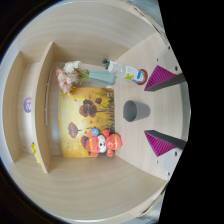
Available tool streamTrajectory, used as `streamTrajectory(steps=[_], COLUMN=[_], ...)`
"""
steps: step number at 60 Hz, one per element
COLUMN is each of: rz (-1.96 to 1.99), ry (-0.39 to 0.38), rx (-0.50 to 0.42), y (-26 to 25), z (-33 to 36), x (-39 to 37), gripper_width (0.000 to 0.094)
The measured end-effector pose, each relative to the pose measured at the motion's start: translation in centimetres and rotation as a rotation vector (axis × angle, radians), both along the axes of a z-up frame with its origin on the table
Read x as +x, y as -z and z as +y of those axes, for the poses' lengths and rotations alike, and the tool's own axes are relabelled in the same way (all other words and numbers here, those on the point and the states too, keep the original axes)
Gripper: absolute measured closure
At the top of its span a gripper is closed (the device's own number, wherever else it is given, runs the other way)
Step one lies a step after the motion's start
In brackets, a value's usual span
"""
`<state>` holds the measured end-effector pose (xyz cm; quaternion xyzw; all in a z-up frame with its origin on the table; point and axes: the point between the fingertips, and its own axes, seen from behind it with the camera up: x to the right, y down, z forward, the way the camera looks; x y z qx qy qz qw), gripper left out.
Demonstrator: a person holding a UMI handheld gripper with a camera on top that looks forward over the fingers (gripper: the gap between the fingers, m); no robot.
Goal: Pour water
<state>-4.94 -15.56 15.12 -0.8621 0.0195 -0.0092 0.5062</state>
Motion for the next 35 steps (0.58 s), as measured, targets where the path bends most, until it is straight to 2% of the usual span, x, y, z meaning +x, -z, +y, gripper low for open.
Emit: streamTrajectory(steps=[13,35], rz=[-0.009,-0.013], ry=[-0.018,-0.038], rx=[0.066,0.067], y=[-5.0,-6.6], z=[-0.8,-1.9], x=[-2.9,-5.1], gripper_width=[0.0143,0.0145])
